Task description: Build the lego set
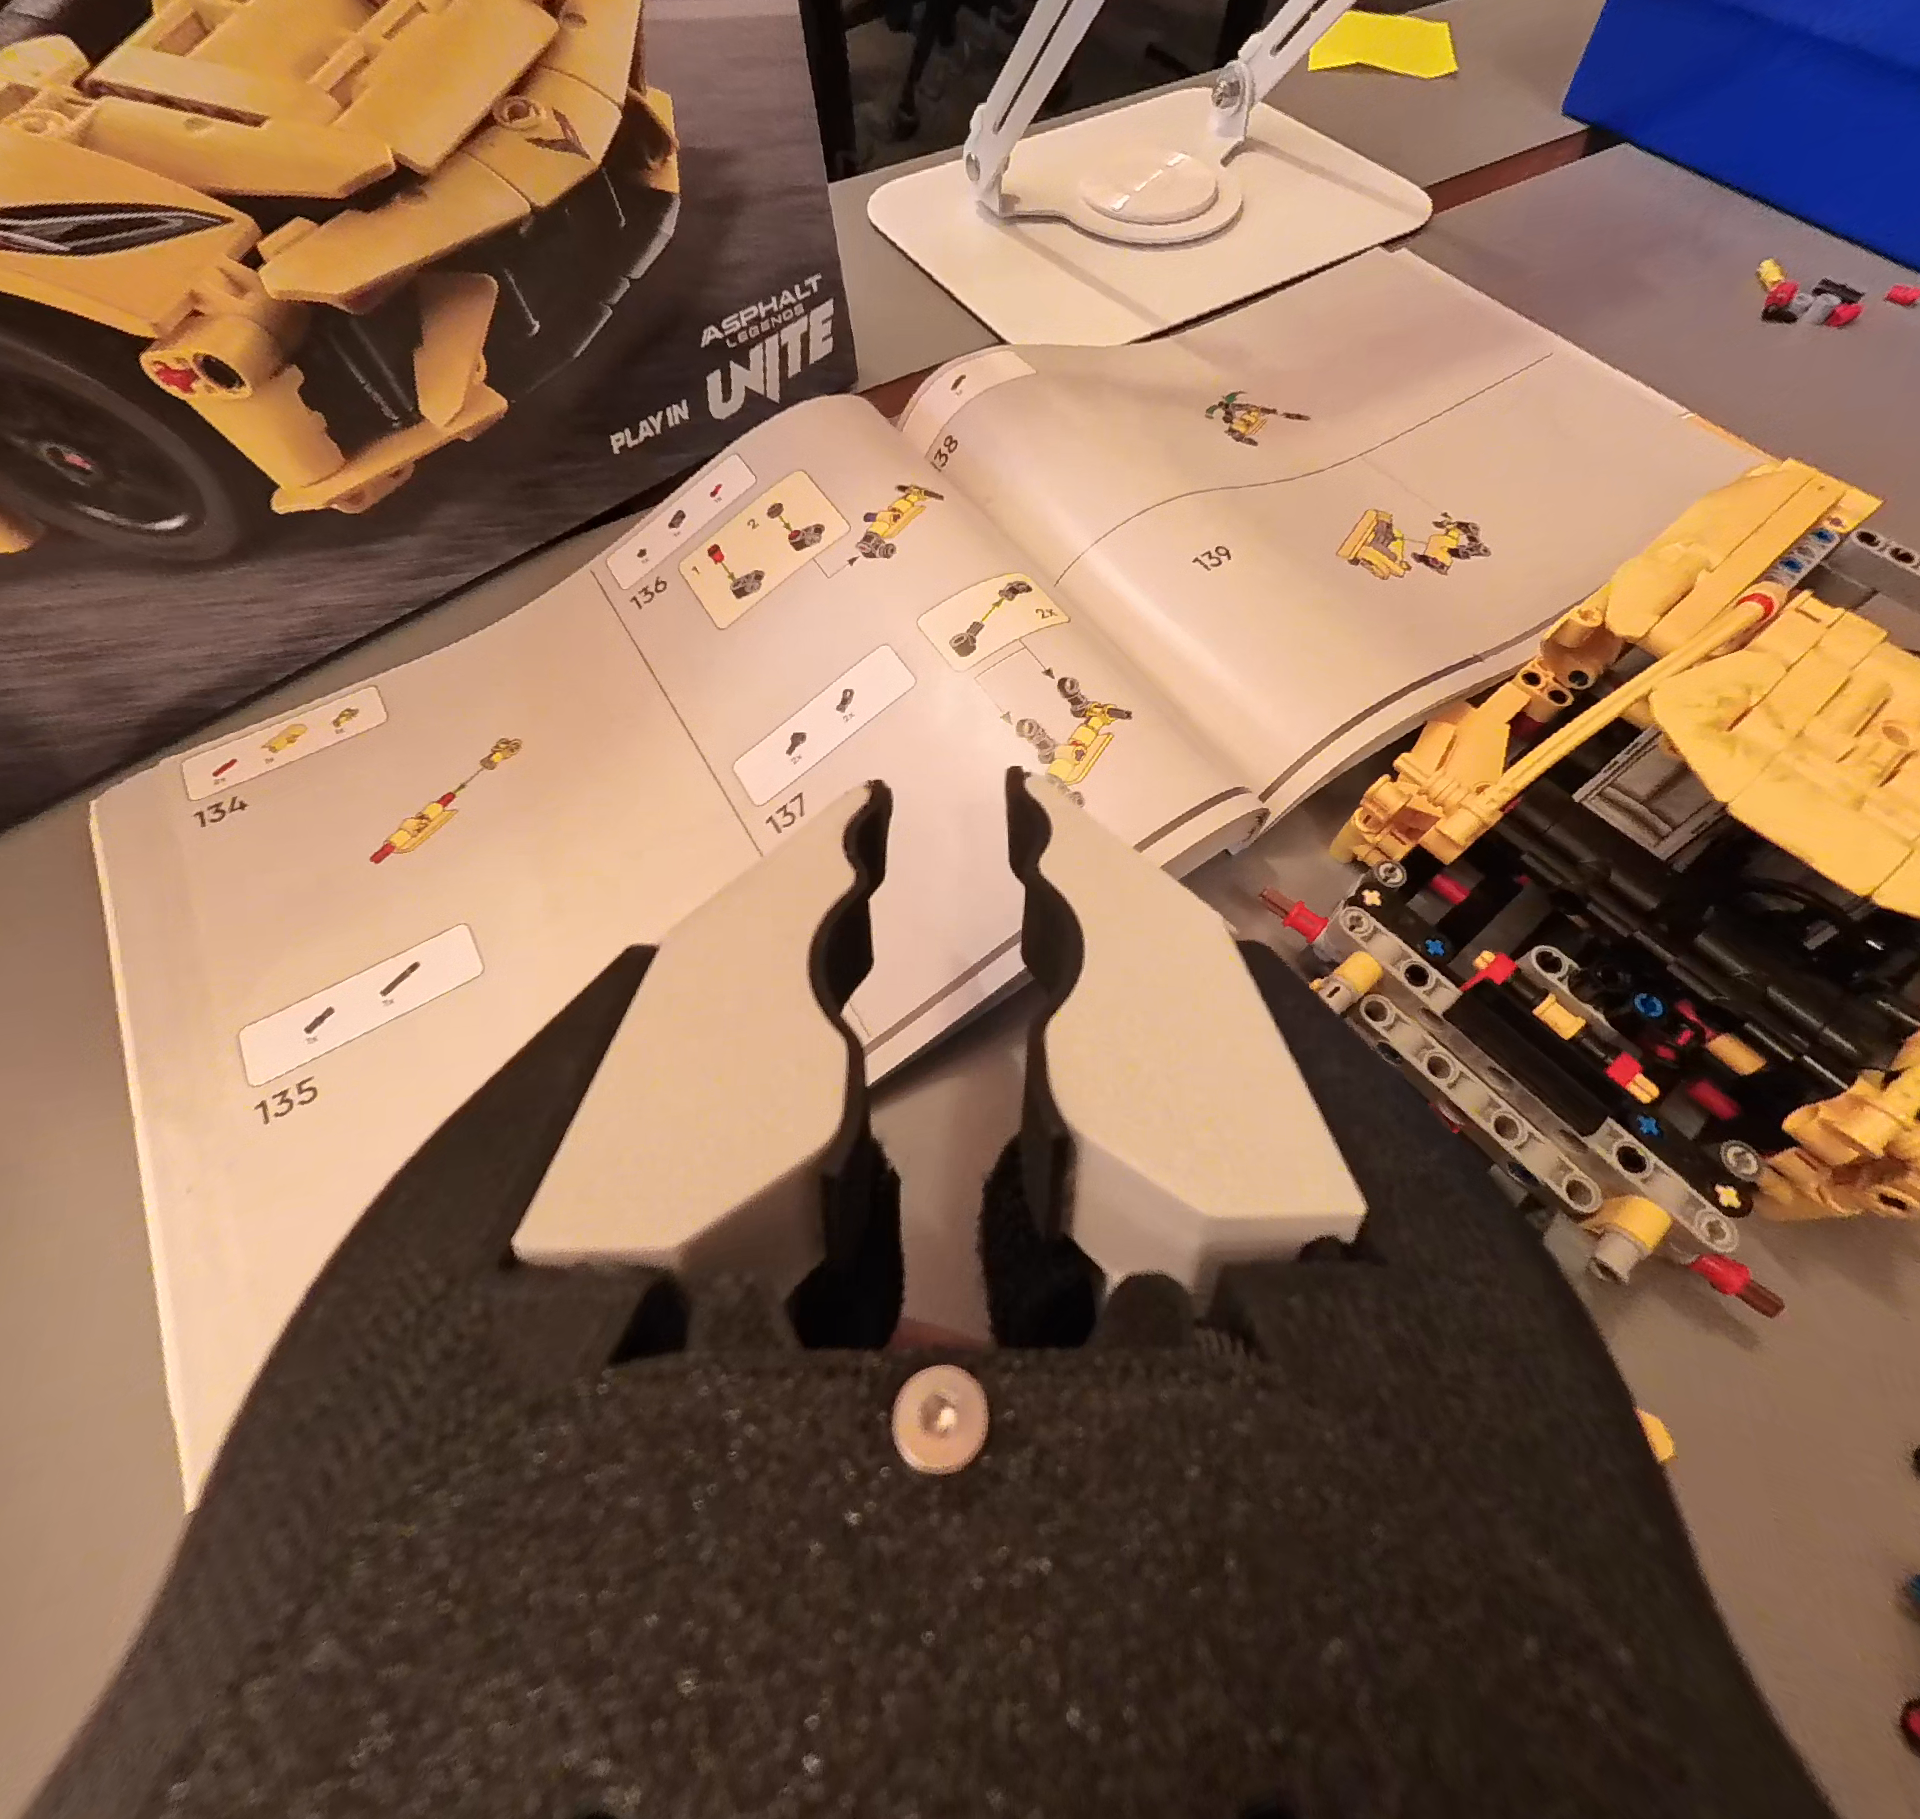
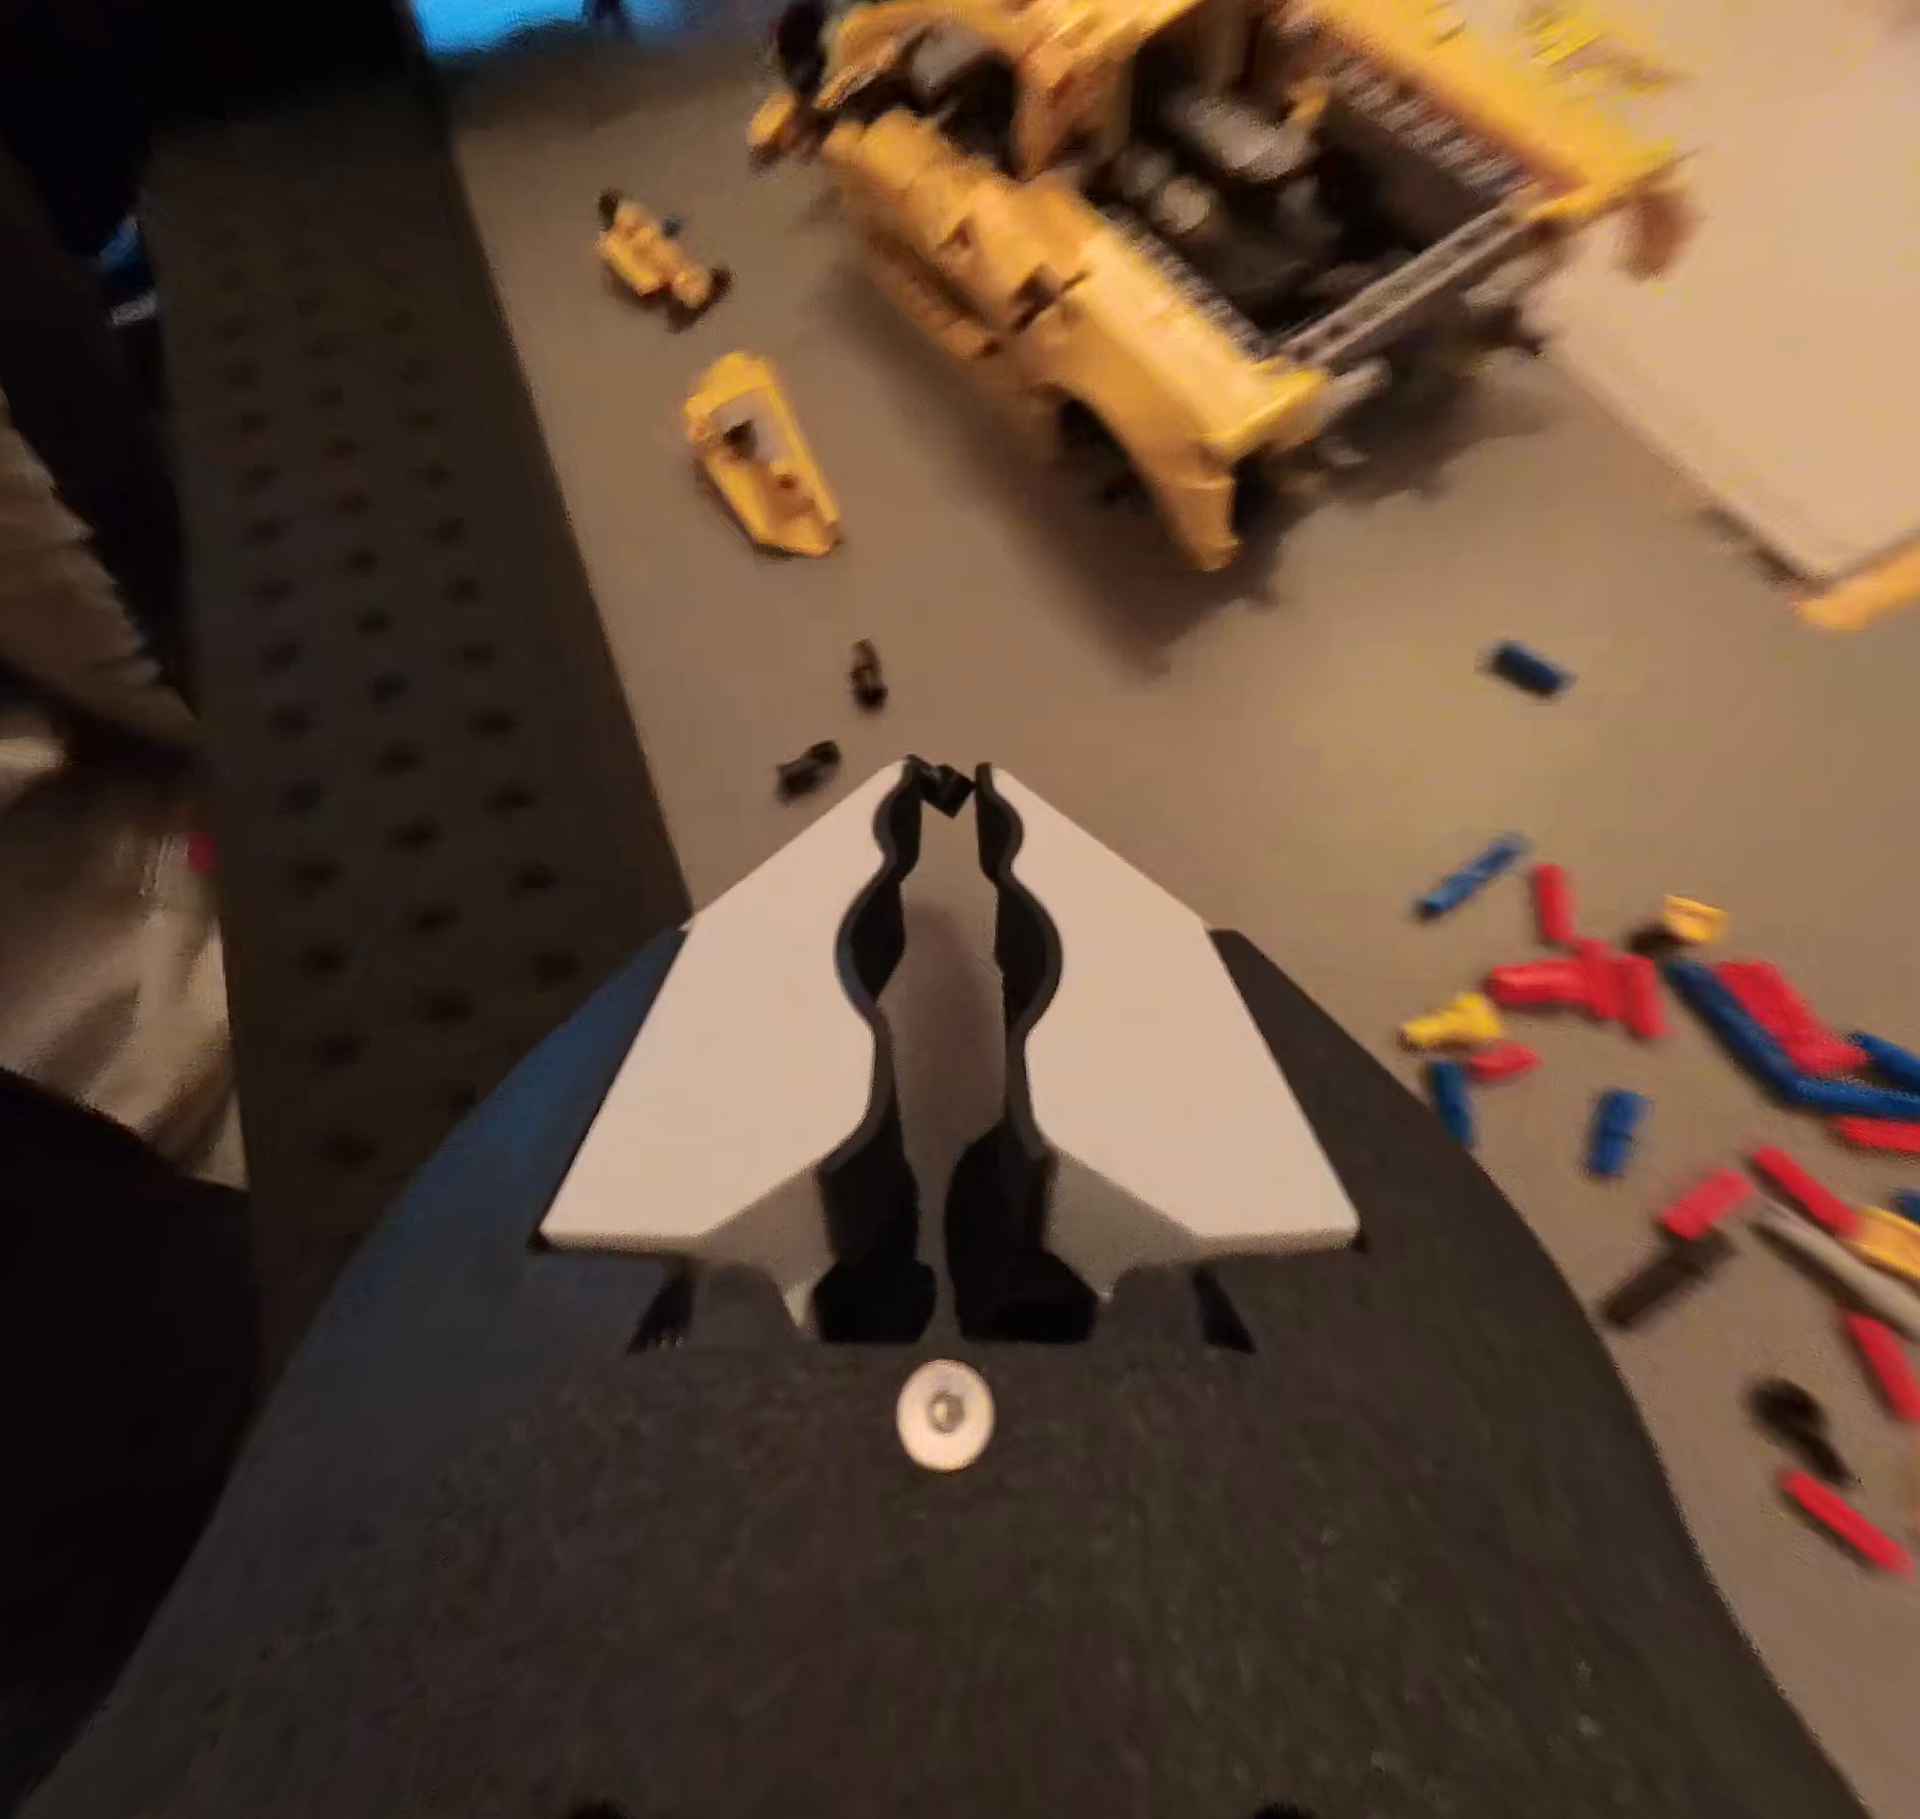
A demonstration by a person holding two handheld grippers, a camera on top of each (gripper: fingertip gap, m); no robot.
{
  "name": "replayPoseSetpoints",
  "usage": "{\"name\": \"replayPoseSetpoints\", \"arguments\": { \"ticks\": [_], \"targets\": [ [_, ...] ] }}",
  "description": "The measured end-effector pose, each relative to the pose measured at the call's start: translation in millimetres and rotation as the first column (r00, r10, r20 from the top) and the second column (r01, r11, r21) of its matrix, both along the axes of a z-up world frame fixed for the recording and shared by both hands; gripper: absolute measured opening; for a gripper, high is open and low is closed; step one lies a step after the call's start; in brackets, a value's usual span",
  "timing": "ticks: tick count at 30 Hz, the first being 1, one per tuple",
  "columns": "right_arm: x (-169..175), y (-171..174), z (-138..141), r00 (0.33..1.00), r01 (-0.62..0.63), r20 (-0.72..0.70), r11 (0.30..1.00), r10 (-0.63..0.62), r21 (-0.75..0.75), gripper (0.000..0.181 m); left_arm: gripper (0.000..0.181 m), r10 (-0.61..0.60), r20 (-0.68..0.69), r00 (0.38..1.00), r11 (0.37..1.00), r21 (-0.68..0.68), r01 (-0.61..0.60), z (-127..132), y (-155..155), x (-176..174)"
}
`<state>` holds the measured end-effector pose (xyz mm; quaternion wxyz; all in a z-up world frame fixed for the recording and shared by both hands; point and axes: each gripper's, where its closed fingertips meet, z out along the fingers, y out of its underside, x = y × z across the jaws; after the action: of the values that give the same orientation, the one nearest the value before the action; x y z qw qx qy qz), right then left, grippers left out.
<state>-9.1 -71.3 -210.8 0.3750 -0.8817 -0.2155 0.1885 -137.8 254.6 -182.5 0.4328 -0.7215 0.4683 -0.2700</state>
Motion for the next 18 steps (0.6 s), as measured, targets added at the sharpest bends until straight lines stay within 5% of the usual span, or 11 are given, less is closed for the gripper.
{"name": "replayPoseSetpoints", "arguments": {
  "ticks": [7,12,15,18],
  "targets": [
    [-27.9,-5.9,-33.6,0.996,-0.069,0.052,0.994,0.074,-0.088,0.009,0.023,-0.007,0.009,1.000,1.000,0.011,0.006,3.8,-2.6,1.2],
    [-20.0,-5.3,-28.8,0.997,-0.055,0.049,0.997,0.058,-0.054,0.015,0.023,-0.007,0.008,1.000,1.000,0.012,0.006,3.9,-2.5,0.9],
    [38.5,-0.1,-11.8,0.989,0.115,0.086,0.993,-0.118,0.036,0.018,0.023,-0.010,0.009,1.000,1.000,0.010,0.010,3.9,-3.3,1.4],
    [138.2,-2.8,-6.6,0.895,0.365,0.237,0.926,-0.379,0.099,0.017,0.023,-0.018,0.006,1.000,1.000,0.012,0.017,3.7,-5.2,2.5]
  ]
}}
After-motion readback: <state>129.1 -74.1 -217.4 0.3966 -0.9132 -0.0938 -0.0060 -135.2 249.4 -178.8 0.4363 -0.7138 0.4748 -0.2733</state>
